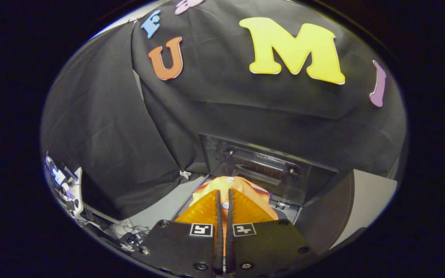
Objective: Put the clothes into the washing machine and then close the washing machine lid.
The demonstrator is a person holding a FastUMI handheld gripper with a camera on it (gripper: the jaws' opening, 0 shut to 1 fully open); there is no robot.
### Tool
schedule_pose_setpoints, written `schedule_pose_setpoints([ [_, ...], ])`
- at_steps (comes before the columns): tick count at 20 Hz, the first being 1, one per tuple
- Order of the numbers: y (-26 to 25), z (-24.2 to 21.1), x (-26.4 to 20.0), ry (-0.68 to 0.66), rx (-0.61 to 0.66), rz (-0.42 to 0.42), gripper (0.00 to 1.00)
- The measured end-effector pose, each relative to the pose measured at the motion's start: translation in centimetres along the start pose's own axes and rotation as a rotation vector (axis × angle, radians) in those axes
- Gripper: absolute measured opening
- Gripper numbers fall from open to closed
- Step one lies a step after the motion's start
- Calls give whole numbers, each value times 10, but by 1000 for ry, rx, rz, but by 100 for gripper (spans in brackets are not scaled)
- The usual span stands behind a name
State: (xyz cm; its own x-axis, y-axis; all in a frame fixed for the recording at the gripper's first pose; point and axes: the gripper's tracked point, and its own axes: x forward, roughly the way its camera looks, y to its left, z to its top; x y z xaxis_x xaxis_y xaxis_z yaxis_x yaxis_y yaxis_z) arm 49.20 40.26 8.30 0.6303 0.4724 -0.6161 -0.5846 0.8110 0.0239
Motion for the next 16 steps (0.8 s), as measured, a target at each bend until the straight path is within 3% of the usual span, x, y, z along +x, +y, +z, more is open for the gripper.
schedule_pose_setpoints([
  [16,-18,-70,88,75,42,-35,6],
])
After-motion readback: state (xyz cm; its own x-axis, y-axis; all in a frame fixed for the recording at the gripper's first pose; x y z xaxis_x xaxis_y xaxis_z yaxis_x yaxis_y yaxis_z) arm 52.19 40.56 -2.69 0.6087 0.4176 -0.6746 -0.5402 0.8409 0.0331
